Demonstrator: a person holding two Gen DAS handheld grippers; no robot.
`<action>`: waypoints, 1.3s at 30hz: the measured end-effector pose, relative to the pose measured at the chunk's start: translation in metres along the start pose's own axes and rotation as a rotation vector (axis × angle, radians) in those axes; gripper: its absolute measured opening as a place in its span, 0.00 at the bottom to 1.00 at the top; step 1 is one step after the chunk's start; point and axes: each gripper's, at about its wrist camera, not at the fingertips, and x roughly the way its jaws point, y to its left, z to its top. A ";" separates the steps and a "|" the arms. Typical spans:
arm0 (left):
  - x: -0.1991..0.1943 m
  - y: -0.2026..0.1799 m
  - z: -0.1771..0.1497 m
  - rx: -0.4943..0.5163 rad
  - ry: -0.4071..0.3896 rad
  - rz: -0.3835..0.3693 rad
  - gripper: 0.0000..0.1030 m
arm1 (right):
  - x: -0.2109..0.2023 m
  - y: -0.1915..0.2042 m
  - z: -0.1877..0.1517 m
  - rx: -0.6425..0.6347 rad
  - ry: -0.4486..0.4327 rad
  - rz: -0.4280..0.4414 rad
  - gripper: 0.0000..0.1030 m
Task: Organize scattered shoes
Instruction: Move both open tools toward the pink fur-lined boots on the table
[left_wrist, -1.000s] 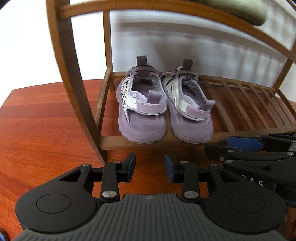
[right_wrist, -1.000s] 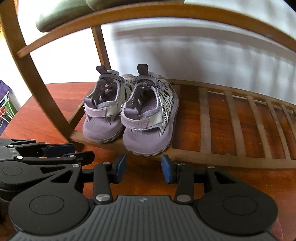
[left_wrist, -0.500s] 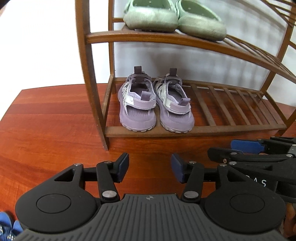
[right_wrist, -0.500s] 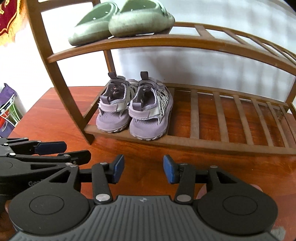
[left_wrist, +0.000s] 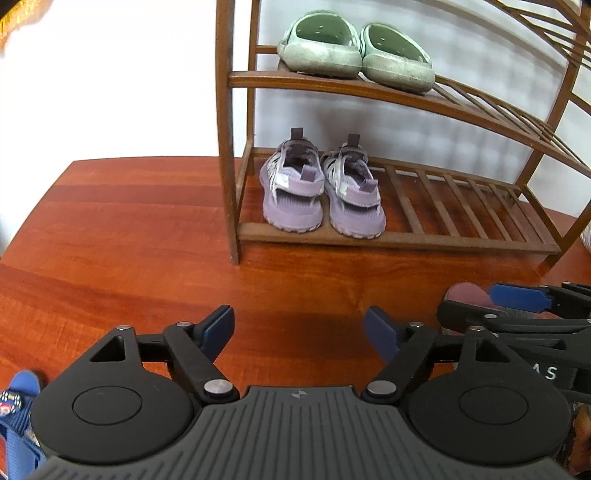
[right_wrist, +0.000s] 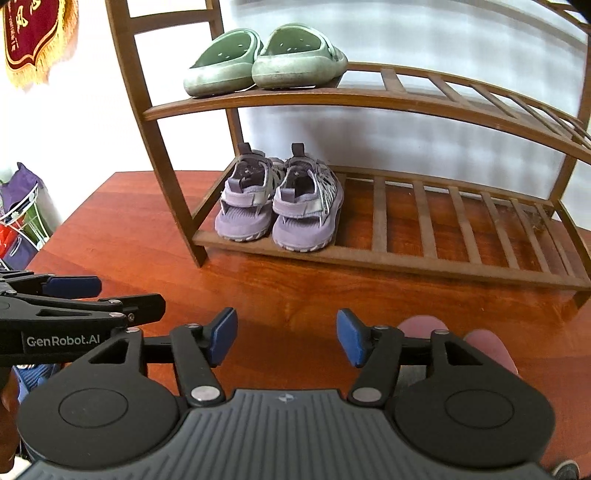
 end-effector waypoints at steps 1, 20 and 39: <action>-0.004 0.000 -0.005 0.003 0.004 -0.002 0.79 | -0.002 0.000 -0.002 0.001 0.000 -0.001 0.70; -0.036 -0.024 -0.049 0.070 0.018 -0.089 0.81 | -0.051 0.000 -0.064 0.082 0.001 -0.106 0.82; -0.015 -0.107 -0.049 0.195 0.052 -0.204 0.82 | -0.077 -0.088 -0.098 0.188 0.015 -0.273 0.83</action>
